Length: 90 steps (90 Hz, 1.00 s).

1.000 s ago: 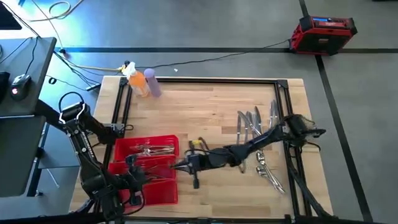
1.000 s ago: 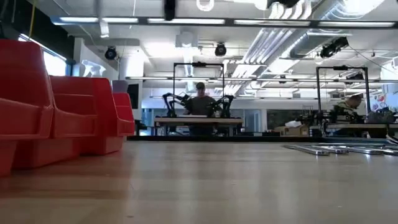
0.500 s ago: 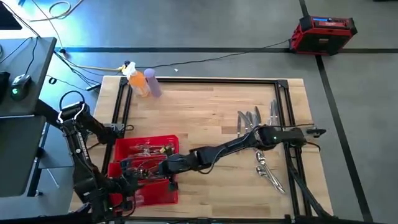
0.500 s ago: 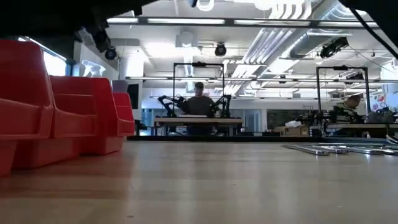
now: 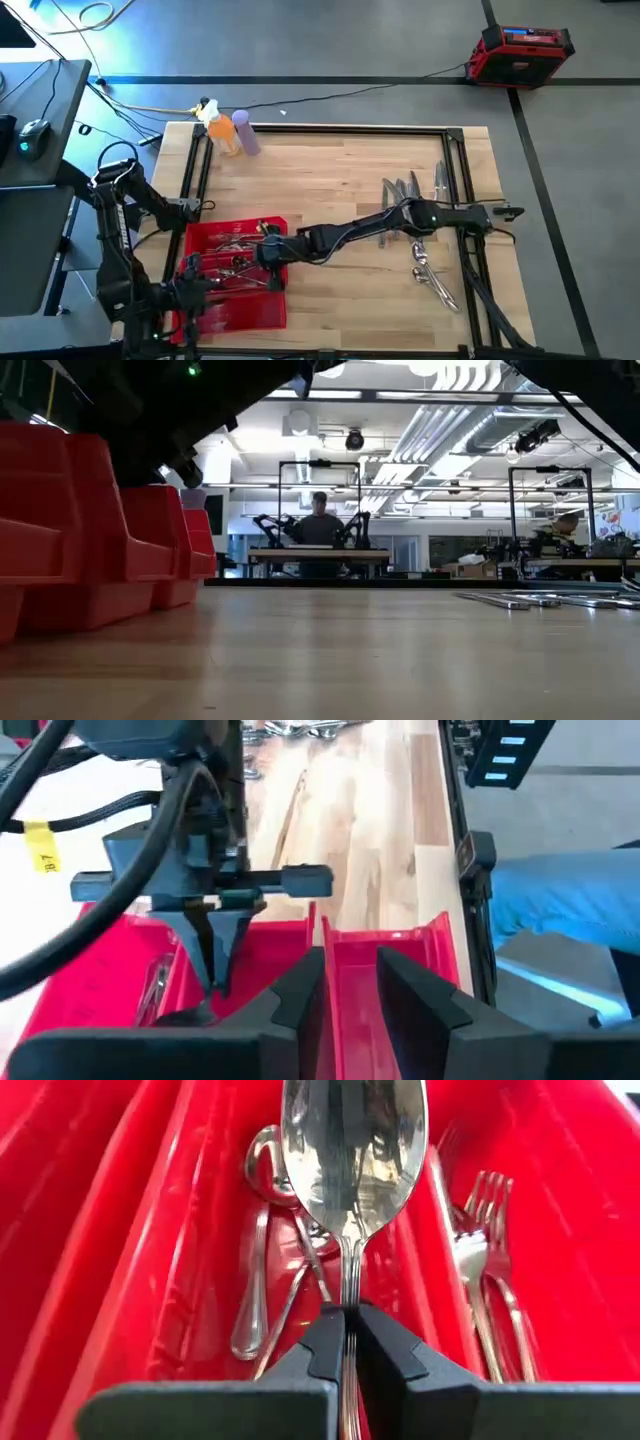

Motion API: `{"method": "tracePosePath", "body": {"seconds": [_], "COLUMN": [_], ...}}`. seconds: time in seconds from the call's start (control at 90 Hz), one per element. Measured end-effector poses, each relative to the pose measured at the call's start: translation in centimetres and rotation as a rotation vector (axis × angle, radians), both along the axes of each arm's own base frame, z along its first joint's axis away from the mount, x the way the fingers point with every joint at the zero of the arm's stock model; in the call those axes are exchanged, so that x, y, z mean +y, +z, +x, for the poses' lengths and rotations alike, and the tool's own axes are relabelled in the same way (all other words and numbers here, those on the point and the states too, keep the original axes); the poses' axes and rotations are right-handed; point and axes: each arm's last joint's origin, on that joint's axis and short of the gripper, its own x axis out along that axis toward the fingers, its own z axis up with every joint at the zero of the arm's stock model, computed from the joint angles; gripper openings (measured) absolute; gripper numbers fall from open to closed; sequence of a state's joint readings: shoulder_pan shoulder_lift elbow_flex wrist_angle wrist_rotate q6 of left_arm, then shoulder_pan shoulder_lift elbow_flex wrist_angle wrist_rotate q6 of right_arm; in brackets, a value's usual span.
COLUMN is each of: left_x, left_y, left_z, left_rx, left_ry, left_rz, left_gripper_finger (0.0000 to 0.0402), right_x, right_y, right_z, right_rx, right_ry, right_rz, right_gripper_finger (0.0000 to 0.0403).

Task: Sort silverware
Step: Put the silver spoon in the middle red bin

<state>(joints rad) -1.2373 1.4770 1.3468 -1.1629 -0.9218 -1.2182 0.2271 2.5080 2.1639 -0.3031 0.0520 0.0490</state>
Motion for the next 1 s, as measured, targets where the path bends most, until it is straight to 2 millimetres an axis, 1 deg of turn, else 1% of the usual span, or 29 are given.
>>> {"method": "tracePosePath", "body": {"seconds": [0.067, 0.133, 0.333, 0.411, 0.511, 0.578, 0.644, 0.7, 0.789, 0.9, 1.0], "left_x": [0.0, 0.0, 0.0, 0.0, 0.0, 0.0, 0.0, 0.0, -0.1, -0.2, -0.1], "left_y": [0.0, 0.0, 0.0, 0.0, 0.0, 0.0, 0.0, 0.0, -0.2, -0.7, -1.3], "left_z": [0.0, 0.0, 0.0, 0.0, 0.0, 0.0, 0.0, 0.0, 0.0, 0.0, 0.0], "left_rx": [-0.001, -0.001, -0.001, -0.001, -0.001, -0.001, -0.001, 0.003, 0.011, 0.020, 0.026], "left_ry": [0.000, 0.000, 0.000, 0.000, 0.000, 0.000, 0.002, 0.000, 0.000, 0.002, 0.013], "left_rz": [-0.001, -0.001, -0.001, -0.001, -0.001, -0.002, -0.004, -0.007, -0.011, -0.006, -0.005], "left_gripper_finger": [0.0076, 0.0076, 0.0076, 0.0076, 0.0076, 0.0076, 0.0076, 0.0076, 0.0076, 0.0076, 0.0076], "right_x": [0.0, 0.1, 0.1, 0.1, 0.8, 1.6, 2.9, 3.8, 5.2, 6.7, 7.7], "right_y": [0.0, 0.0, 0.3, 0.9, 2.4, 4.2, 6.3, 7.8, 9.7, 11.6, 12.7], "right_z": [0.0, 0.0, 0.2, 0.3, 0.4, 0.3, -0.2, -1.1, -3.4, -6.9, -10.5], "right_rx": [-0.001, -0.003, -0.045, -0.060, -0.104, -0.134, -0.145, -0.165, -0.141, -0.015, 0.160], "right_ry": [0.005, 0.009, 0.001, 0.007, 0.045, 0.081, 0.129, 0.162, 0.162, 0.128, 0.084], "right_rz": [-0.010, -0.022, -0.020, -0.024, -0.049, -0.076, -0.105, -0.123, -0.183, -0.278, -0.318], "right_gripper_finger": [0.0013, 0.0036, 0.0141, 0.0177, 0.0207, 0.0216, 0.0219, 0.0218, 0.0213, 0.0201, 0.0187]}}
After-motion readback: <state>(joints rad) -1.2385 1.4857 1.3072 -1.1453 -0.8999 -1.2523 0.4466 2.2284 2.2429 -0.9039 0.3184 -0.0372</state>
